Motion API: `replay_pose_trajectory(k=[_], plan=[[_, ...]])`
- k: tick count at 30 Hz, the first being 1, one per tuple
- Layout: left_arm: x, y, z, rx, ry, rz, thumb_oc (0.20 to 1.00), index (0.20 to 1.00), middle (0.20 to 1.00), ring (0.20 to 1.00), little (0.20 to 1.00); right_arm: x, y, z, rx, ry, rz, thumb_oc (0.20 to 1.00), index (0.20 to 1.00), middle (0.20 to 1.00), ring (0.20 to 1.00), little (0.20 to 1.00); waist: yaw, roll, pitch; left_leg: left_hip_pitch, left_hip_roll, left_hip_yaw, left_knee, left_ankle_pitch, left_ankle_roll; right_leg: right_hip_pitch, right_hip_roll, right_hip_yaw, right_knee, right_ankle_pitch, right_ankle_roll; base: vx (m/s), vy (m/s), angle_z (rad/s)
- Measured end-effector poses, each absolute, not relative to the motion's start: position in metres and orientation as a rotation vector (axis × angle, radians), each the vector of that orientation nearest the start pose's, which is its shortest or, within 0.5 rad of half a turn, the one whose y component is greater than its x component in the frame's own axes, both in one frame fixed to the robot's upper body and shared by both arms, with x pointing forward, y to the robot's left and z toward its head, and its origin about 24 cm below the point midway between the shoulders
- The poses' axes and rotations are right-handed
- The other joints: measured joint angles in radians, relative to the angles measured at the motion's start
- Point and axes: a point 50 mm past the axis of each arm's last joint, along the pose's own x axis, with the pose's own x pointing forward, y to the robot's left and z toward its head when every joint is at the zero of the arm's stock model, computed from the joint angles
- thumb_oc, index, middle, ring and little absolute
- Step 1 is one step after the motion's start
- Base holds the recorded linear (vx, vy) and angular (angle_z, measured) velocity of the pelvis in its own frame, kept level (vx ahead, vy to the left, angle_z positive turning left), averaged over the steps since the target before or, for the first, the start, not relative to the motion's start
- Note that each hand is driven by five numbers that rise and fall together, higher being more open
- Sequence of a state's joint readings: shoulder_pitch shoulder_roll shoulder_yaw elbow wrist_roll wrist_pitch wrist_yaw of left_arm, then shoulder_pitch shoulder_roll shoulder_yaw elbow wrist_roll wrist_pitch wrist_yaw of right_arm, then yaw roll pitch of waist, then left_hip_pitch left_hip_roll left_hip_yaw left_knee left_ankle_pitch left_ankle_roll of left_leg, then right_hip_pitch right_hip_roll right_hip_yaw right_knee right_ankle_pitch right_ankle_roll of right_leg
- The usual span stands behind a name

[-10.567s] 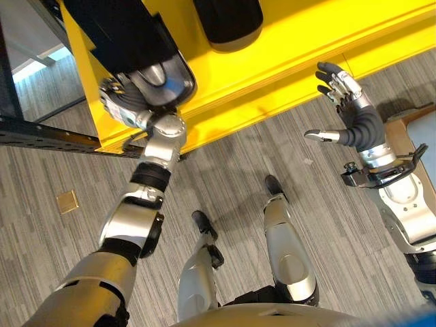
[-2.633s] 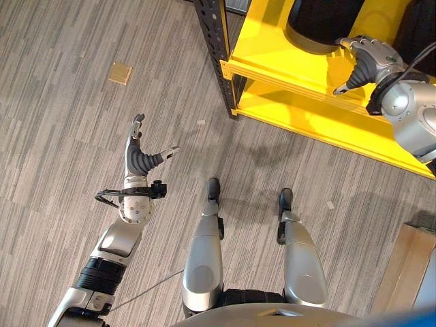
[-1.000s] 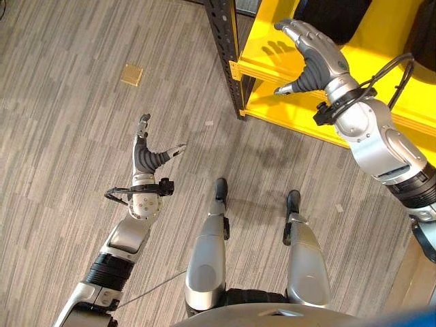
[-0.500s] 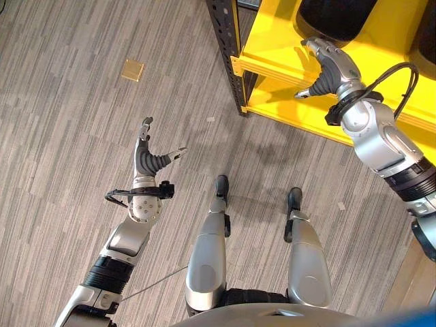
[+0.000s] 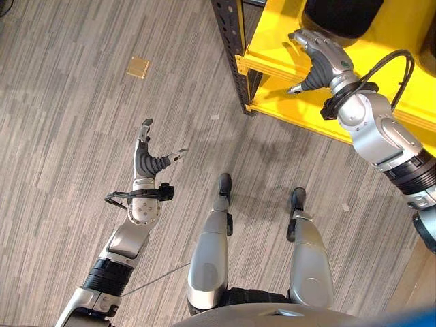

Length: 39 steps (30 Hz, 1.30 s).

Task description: Move parts from the plastic box to the shelf.

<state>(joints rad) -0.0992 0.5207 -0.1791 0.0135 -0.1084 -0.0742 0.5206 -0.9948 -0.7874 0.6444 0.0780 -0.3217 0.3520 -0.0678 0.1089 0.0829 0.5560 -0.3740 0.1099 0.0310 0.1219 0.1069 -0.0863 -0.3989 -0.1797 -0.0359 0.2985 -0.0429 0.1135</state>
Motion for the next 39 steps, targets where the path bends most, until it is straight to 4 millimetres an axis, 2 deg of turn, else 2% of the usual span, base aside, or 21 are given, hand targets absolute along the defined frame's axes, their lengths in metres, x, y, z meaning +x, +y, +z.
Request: replay_pose_trajectory(k=[4,8,14,21,29,35,39], plan=[[0.267,0.221,0.087,0.375,-0.207,0.323,1.0,1.0,1.0,1.0,1.0,0.351,-0.138,0.268,-1.251,-0.59,-0.036,1.0,1.0,1.0,1.0,1.0,0.003,0.0,0.0,0.0,-0.002,-0.005,0.001,0.0,0.0,0.0,-0.001,-0.002,0.005,-0.002,0.0,0.01,-0.002,0.01],[0.266,0.221,0.086,0.375,-0.205,0.324,1.0,1.0,1.0,1.0,1.0,0.35,-0.138,0.276,-1.197,-0.613,-0.077,1.0,1.0,1.0,1.0,1.0,0.005,0.0,0.0,0.0,-0.003,-0.013,0.001,0.001,-0.001,-0.003,-0.003,-0.007,0.02,-0.01,-0.002,0.01,-0.003,0.04],[0.265,0.222,0.085,0.375,-0.201,0.326,1.0,1.0,1.0,1.0,1.0,0.359,-0.15,0.268,-1.224,-0.506,-0.098,1.0,1.0,1.0,1.0,1.0,0.015,0.001,0.0,-0.009,-0.006,-0.016,0.005,0.002,-0.002,-0.024,-0.008,-0.01,0.058,-0.031,-0.005,0.0,-0.011,0.03],[0.265,0.223,0.086,0.372,-0.207,0.329,1.0,1.0,1.0,1.0,1.0,0.364,-0.159,0.273,-1.22,-0.457,-0.131,1.0,1.0,1.0,1.0,1.0,0.016,0.001,0.0,-0.03,-0.006,-0.018,0.014,0.005,-0.005,-0.045,-0.008,-0.009,0.069,-0.032,-0.006,0.0,0.0,0.0],[0.265,0.223,0.085,0.35,-0.195,0.313,1.0,1.0,1.0,1.0,1.0,0.369,-0.172,0.266,-1.276,-0.355,-0.099,1.0,1.0,1.0,1.0,1.0,0.016,0.001,0.0,-0.031,-0.006,-0.023,0.021,0.005,-0.005,-0.045,-0.008,-0.01,0.078,-0.033,-0.006,0.0,0.0,0.0],[0.265,0.223,0.084,0.342,-0.188,0.31,1.0,1.0,1.0,1.0,1.0,0.371,-0.173,0.262,-1.306,-0.328,-0.084,1.0,1.0,1.0,1.0,1.0,0.017,0.001,0.0,-0.031,-0.006,-0.023,0.021,0.005,-0.005,-0.045,-0.008,-0.01,0.079,-0.033,-0.006,0.0,0.0,0.0],[0.265,0.222,0.084,0.342,-0.188,0.308,1.0,1.0,1.0,1.0,1.0,0.375,-0.173,0.28,-1.38,-0.342,-0.125,1.0,1.0,1.0,1.0,1.0,0.016,0.001,0.0,-0.034,-0.006,-0.025,0.023,0.005,-0.005,-0.046,-0.008,-0.013,0.078,-0.033,-0.006,0.0,-0.005,0.01]])
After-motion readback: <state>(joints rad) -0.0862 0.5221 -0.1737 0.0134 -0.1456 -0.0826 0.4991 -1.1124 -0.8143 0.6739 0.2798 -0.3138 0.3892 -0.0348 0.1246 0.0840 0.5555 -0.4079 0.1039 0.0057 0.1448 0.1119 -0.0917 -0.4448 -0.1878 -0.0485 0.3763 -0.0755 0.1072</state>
